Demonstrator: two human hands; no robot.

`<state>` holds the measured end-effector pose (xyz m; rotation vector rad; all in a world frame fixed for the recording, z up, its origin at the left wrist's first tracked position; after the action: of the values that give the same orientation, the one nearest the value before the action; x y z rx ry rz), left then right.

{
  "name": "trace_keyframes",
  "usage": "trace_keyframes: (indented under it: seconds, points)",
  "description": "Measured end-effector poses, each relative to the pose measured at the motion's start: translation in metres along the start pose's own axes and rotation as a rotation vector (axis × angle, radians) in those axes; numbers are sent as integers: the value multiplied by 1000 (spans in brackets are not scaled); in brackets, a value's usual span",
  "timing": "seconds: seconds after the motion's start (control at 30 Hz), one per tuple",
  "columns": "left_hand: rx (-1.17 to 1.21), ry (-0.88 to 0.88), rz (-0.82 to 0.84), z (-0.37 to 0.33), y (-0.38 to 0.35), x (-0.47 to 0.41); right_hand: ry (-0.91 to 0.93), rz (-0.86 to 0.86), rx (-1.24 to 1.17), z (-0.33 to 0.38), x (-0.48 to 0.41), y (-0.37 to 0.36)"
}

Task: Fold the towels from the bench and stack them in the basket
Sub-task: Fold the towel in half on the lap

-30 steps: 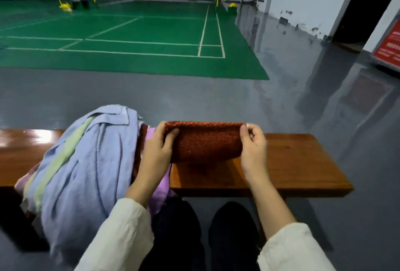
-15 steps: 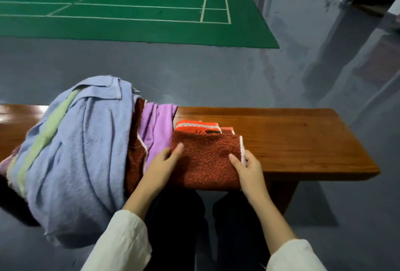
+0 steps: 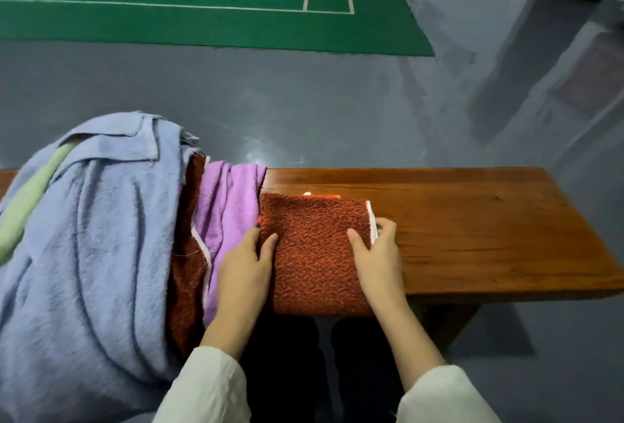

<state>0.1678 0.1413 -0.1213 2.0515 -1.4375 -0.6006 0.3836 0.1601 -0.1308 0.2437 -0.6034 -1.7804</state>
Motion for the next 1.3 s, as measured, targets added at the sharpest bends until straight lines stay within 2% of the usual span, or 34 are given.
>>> trace_keyframes:
  seconds: [0.1,0.2,0.3,0.4,0.5,0.57,0.63,0.77,0.9,0.97,1.03,1.1,1.2,1.3]
  points:
    - [-90,53,37,-1,-4,-7,5,-66,286,9,6,3]
    - [-275,69,57,-8,-4,-7,-99,-87,544,8,9,14]
    - [-462,49,58,-18,-2,-6,-191,88,538,7,4,11]
    - [-447,98,153,-18,-9,-8,-222,199,412,0,-1,7]
    - [-270,157,293,-15,-15,-8,-100,188,309,-4,-3,11]
    - [-94,145,344,-15,-20,-6,-23,171,84,-4,-2,15]
    - [67,176,359,-14,-21,-3,22,174,-133,-7,0,17]
    - [288,339,355,-11,-18,6,140,83,-366,-1,12,40]
    - [756,608,646,-34,-25,39,243,14,-520,13,31,72]
    - [844,611,758,-50,-32,55,284,-12,-531,15,40,90]
    - [887,568,771,-68,-35,70,313,-46,-531,13,53,111]
    - [903,452,706,-88,-35,79,341,-101,-504,9,65,133]
    - [872,176,609,-121,-34,87,358,-224,-431,-3,83,169]
    - [681,-149,527,-158,-35,101,322,-319,-346,-25,102,207]
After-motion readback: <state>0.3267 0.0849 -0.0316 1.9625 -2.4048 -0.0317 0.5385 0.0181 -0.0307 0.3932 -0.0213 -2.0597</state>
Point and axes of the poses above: each hand's wrist, its own x-axis away from the middle knuckle, its own y-axis out of the back of the hand, z = x × y, the point moved 6 cm from there along -x, towards the middle knuckle, and after that the axes turned 2 degrees about z, right-handed, at the moved point
